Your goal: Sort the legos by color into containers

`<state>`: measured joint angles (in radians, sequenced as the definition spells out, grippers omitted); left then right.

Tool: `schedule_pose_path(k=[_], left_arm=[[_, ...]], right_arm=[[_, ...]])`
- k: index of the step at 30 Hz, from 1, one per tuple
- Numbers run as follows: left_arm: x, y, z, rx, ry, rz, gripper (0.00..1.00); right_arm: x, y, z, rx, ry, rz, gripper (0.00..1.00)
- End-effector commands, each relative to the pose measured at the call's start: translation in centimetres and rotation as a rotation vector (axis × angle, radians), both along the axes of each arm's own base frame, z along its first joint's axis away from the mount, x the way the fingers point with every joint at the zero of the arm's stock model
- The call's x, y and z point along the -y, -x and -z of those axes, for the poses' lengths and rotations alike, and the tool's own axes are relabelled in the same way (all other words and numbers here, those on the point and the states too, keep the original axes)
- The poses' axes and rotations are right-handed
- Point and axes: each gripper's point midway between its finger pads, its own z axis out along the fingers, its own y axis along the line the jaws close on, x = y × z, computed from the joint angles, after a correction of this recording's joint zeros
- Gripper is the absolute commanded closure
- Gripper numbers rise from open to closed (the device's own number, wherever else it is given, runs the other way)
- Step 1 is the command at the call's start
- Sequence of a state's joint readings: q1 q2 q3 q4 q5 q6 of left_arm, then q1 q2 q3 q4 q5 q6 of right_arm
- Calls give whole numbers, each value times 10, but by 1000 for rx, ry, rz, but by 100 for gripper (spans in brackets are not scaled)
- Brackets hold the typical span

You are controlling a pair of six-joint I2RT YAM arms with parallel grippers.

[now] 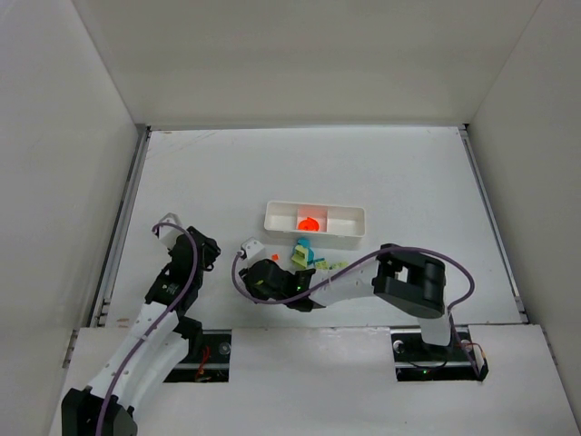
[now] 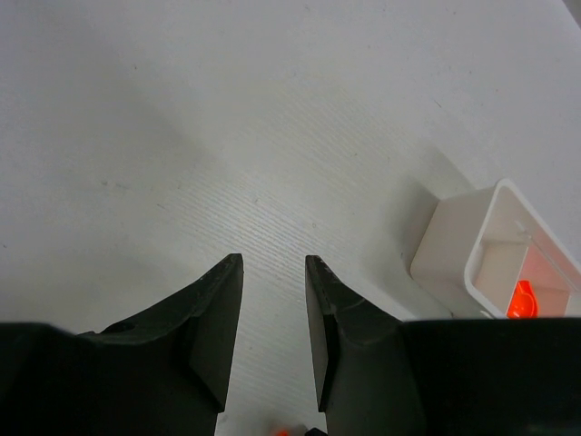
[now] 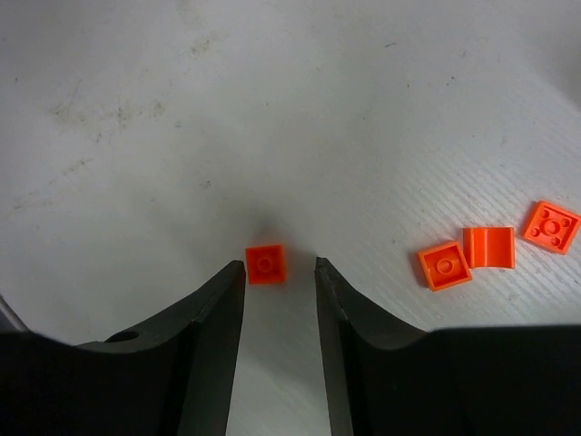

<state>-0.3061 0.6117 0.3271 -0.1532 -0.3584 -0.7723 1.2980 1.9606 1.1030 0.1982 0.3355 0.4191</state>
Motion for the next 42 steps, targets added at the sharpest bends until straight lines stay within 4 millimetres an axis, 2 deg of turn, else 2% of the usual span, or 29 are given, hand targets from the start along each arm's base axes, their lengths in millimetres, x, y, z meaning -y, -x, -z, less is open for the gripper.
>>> schedule_pose_path(k=[1,4,8,20,24,30,34,38,42], left_arm=[[2,-6,-9,45,27,-3,69],[2,-6,-9,50,31,-4,69],[0,-6,-9,51,29,-11,69],[-2,-5,-9,59,24,-11,69],[-3,-5,-9,58,23,-14,69],[-8,-5,-10,62,14,-27,69],[-7,-7,-14,67,22,-16,69],[9,-9,-13,48,38,58,69],[28,-6,-7,15,53,143,69]], right_arm=[[-7,-5,-4,37,6,15,61],[-4,-4,2,49,39,10,63],[2,-4,9,80,83,6,60],[-3,-8,9,131,117,-16,57],[-7,-6,7,142,124,-38,65],[-3,-4,6,131,122,-23,75],[0,-4,-19,133,54,2,75],[5,-8,-59,164,-28,27,75],[26,-23,-89,171,-87,80,75]])
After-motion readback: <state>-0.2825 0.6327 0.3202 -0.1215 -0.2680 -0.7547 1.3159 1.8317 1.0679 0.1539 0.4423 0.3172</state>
